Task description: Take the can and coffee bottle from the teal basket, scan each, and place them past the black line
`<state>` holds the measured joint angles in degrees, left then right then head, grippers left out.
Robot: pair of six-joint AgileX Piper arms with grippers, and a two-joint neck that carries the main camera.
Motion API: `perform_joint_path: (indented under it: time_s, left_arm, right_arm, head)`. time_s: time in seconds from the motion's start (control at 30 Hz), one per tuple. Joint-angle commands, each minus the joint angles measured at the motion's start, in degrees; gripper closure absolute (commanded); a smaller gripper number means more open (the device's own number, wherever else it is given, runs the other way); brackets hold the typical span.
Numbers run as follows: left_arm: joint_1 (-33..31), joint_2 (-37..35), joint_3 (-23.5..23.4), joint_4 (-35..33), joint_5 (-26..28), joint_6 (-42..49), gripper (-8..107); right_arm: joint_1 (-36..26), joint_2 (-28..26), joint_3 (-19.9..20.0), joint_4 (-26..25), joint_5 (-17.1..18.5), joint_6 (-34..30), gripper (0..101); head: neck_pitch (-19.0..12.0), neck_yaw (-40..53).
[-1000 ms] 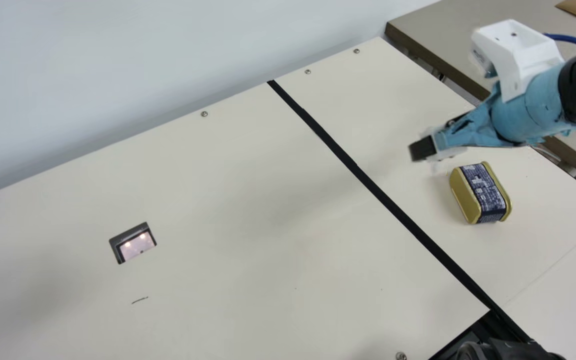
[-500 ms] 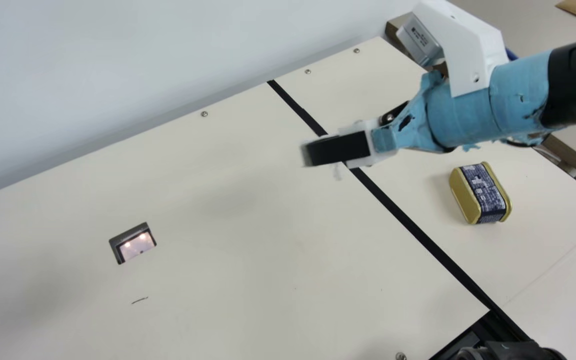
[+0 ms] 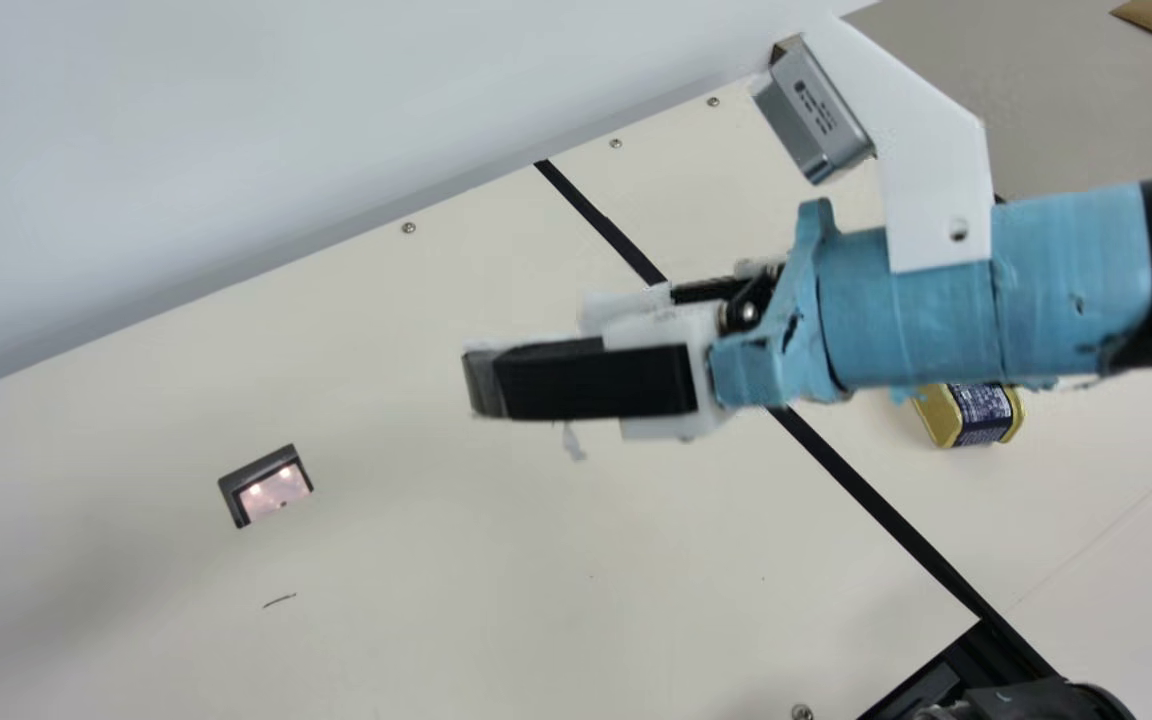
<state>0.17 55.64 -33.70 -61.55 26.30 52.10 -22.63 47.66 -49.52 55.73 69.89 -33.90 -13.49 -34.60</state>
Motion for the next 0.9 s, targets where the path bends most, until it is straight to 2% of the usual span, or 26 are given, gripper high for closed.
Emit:
perform_joint_path:
  time_s: [0.0, 0.03, 0.17, 0.5, 0.67, 0.87]
  left_arm:
    - [0.0, 0.0, 0.0, 0.0, 0.0, 0.0, 9]
    - [0.0, 0.0, 0.0, 0.0, 0.0, 0.0, 9]
    - [0.0, 0.0, 0.0, 0.0, 0.0, 0.0, 9]
    - [0.0, 0.0, 0.0, 0.0, 0.0, 0.0, 9]
    - [0.0, 0.0, 0.0, 0.0, 0.0, 0.0, 9]
    - [0.0, 0.0, 0.0, 0.0, 0.0, 0.0, 9]
  right_arm:
    - [2.16, -2.59, -0.57, -2.72, -0.37, 2.87, 0]
    - [0.65, -0.83, -0.16, -0.63, 0.0, 0.89, 0]
    - [2.15, -2.73, -0.54, -2.78, 0.69, 2.95, 0]
    - [2.14, -2.78, -0.54, -2.9, 0.09, 3.05, 0]
    - [2.14, -2.78, -0.54, -2.9, 0.09, 3.05, 0]
    - [2.14, -2.78, -0.54, -2.9, 0.09, 3.05, 0]
  head:
    - [-1.41, -0.87]
    - [-1.41, -0.87]
    - [-1.41, -0.87]
    - [-0.93, 1.1]
    - [-1.36, 10.64]
    - [-4.4, 26.2]
